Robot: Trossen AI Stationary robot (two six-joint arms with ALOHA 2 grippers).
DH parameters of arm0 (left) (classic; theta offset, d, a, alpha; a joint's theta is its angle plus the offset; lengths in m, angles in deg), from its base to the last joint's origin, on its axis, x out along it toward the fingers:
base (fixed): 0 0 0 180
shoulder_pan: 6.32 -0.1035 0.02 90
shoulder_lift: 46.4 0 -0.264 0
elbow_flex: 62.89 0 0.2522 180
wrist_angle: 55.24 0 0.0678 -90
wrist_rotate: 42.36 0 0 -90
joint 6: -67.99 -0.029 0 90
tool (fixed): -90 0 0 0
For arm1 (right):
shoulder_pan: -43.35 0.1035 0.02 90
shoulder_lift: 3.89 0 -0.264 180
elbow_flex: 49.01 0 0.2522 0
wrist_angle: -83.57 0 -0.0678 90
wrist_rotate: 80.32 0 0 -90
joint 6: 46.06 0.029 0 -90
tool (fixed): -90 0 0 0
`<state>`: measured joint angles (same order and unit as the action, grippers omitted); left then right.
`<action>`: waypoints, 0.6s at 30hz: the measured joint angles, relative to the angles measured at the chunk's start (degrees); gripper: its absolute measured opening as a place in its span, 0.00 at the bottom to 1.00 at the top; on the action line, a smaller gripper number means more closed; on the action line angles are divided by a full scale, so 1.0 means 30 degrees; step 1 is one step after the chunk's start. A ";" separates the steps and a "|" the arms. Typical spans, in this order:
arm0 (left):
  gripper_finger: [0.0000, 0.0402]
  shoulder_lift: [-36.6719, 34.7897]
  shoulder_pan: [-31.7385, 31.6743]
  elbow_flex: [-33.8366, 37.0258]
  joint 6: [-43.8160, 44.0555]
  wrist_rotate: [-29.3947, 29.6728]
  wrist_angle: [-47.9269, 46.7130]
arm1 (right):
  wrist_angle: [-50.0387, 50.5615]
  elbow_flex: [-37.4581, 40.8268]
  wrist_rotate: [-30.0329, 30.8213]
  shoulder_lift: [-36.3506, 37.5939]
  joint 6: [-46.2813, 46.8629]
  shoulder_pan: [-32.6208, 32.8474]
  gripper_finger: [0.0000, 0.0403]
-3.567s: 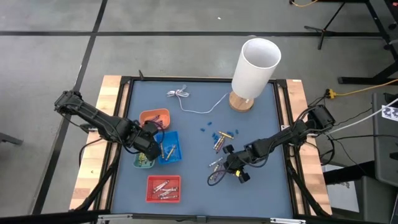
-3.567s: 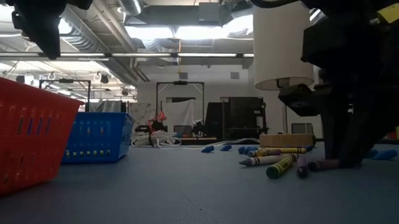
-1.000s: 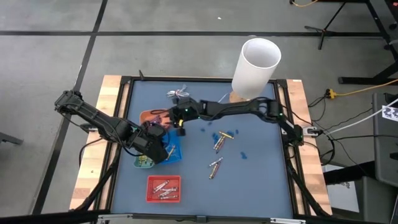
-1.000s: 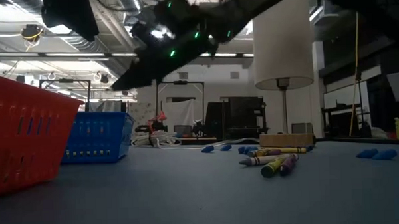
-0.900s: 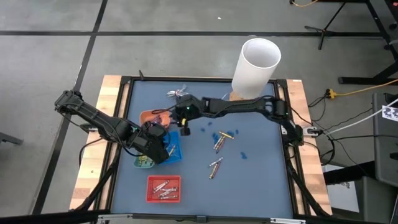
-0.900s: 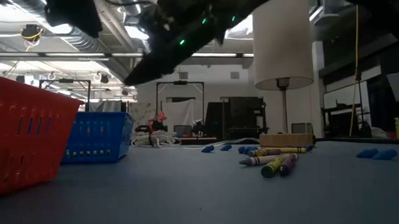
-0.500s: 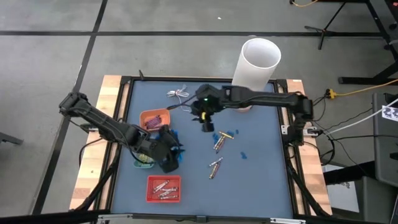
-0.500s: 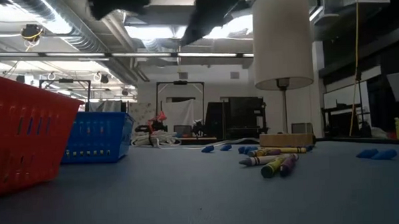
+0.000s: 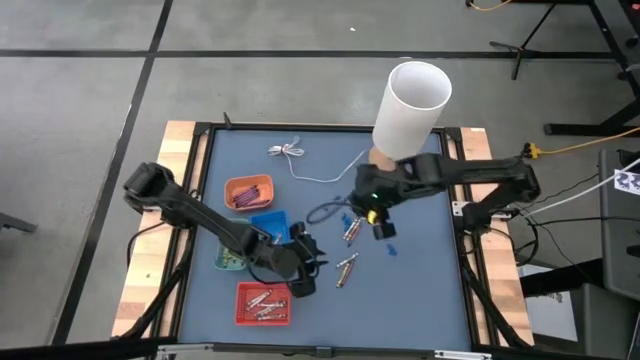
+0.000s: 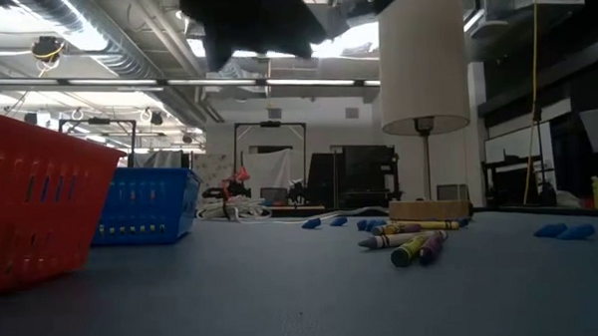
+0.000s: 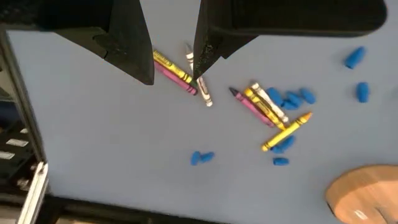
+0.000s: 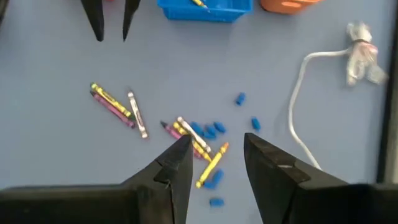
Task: Sort crayons
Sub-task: Put the gray crayon into the orange basket
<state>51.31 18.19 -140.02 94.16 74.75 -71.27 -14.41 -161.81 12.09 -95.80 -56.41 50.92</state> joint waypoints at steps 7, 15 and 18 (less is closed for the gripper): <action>0.24 0.2319 -0.0276 0.0000 0.0009 -0.0939 0.2612 | 0.0179 0.3543 0.4042 0.3009 0.3762 0.2903 0.35; 0.24 0.4473 -0.0992 0.0000 0.0015 -0.1398 0.4613 | -0.2561 0.9116 0.5491 0.5655 0.7433 0.5266 0.35; 0.24 0.5313 -0.1240 0.0000 0.0022 -0.1419 0.5609 | -0.3872 1.0877 0.5485 0.5927 0.8083 0.5668 0.35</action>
<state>67.25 14.47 -140.02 94.23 70.50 -54.44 -26.03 -129.18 28.54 -78.02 -32.16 67.92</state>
